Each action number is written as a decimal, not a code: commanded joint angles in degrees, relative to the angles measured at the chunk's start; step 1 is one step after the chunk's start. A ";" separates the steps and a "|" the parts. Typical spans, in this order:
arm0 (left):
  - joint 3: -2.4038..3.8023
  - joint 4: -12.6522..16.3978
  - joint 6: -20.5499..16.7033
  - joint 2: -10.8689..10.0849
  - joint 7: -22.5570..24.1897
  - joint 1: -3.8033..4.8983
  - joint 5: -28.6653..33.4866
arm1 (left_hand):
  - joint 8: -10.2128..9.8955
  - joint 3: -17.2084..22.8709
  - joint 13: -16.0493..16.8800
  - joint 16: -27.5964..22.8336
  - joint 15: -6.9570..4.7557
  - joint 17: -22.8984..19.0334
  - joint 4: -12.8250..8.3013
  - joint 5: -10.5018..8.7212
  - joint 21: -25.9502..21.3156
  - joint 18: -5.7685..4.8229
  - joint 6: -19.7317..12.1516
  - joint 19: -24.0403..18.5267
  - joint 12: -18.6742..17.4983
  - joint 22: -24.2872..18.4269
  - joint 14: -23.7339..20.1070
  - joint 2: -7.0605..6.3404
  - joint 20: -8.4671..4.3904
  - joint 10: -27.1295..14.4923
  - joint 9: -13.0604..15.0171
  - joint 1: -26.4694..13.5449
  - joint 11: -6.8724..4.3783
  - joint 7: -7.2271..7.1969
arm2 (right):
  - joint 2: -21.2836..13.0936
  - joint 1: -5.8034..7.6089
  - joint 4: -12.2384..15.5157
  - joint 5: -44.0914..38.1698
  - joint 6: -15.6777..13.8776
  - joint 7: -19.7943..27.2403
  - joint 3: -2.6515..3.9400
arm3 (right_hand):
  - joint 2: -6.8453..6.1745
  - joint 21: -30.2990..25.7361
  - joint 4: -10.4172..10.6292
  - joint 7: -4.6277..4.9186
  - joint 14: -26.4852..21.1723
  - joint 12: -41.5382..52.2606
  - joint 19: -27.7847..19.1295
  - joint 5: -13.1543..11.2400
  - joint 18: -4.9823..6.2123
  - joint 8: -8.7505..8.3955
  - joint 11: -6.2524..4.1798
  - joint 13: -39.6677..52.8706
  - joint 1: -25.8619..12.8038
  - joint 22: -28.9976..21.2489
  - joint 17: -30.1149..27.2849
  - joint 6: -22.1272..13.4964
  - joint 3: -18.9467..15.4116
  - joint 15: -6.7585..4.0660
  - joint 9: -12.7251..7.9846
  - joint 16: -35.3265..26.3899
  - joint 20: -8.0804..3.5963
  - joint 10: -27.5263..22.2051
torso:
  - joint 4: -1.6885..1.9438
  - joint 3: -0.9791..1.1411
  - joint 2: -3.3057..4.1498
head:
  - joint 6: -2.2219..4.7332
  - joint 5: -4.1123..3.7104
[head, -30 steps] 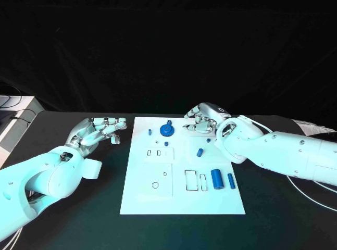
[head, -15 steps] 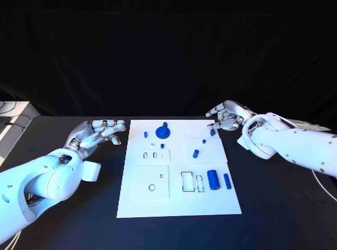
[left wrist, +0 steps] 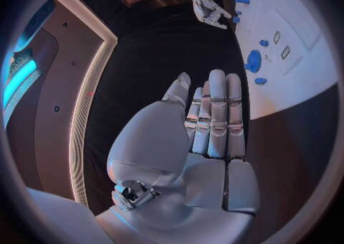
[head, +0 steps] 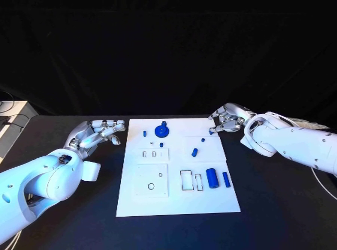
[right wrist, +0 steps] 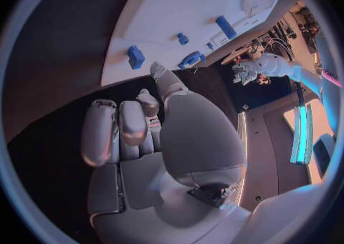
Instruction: Assemble the parts on the task board
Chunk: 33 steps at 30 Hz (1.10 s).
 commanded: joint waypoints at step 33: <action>0.05 -0.12 0.94 -0.07 0.57 -0.11 0.04 | 0.05 0.18 -0.07 0.56 -0.08 1.00 -0.20 0.18 0.38 -0.32 -0.05 0.37 0.09 0.28 0.37 -0.24 0.10 -0.39 0.00 -0.19 0.11 -0.01 | 2.17 -1.42 -3.83 -1.63 5.89 -0.98 -0.04 | 3.12 0.64 -0.02 -0.43 0.01 1.05 2.08 1.55 -0.29 -0.31 -0.20 0.69 -0.74 10.24 1.13 1.75 1.38 -0.16 -0.06 -0.18 -0.14 0.35 | -0.06 -0.11 -0.10 | -1.03 0.26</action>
